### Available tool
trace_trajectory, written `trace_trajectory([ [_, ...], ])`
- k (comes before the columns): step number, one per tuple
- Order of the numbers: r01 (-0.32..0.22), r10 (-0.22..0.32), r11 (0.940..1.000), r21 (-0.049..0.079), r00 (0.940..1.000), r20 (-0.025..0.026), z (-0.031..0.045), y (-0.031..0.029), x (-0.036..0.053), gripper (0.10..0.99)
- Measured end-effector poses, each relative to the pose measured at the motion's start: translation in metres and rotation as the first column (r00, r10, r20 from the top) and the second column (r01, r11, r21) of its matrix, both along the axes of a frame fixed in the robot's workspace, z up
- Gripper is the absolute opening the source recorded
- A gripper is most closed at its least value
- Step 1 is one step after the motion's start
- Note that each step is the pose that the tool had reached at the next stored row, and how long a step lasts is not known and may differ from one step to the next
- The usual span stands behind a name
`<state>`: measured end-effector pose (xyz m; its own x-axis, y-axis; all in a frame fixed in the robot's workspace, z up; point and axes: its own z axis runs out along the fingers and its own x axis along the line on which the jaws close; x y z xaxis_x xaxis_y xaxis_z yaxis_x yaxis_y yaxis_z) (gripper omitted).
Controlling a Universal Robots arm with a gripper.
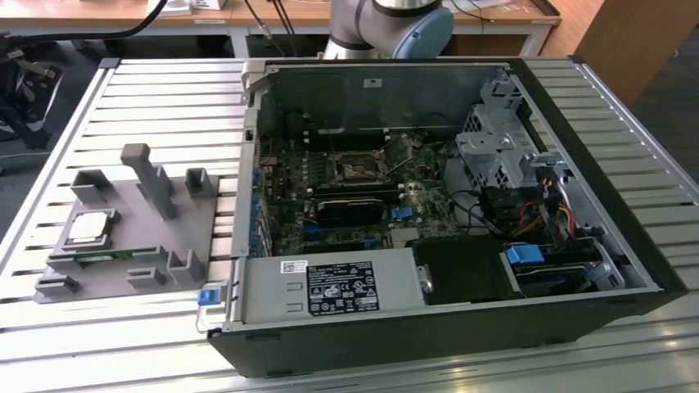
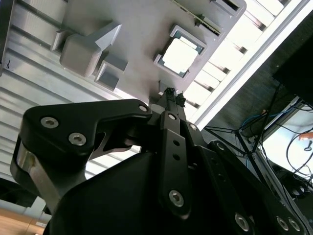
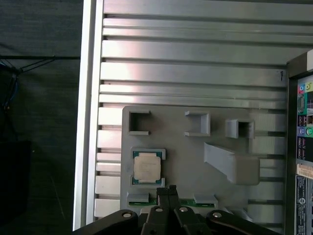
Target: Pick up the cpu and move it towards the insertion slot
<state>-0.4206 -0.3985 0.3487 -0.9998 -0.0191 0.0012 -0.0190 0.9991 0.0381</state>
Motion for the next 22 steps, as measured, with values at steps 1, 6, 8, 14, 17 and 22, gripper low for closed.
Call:
trace_trajectory([
  [1,0.0,0.0,1.0,0.0,1.0,0.0001,-0.0003,0.0,0.0,0.106],
  [6,0.0,0.0,1.0,0.0,1.0,0.0003,-0.0017,0.0,-0.0001,0.106],
  [8,0.0,0.0,1.0,0.0,1.0,0.0002,-0.0026,-0.0001,-0.0002,0.106],
  [14,0.0,0.0,1.0,0.0,1.0,0.0,-0.0071,-0.0002,-0.0003,0.106],
  [17,0.0,0.0,1.0,0.0,1.0,0.0001,-0.0097,-0.0002,-0.0003,0.106],
  [22,0.0,0.0,1.0,-0.001,1.0,0.0001,-0.0139,-0.0002,-0.0003,0.106],
])
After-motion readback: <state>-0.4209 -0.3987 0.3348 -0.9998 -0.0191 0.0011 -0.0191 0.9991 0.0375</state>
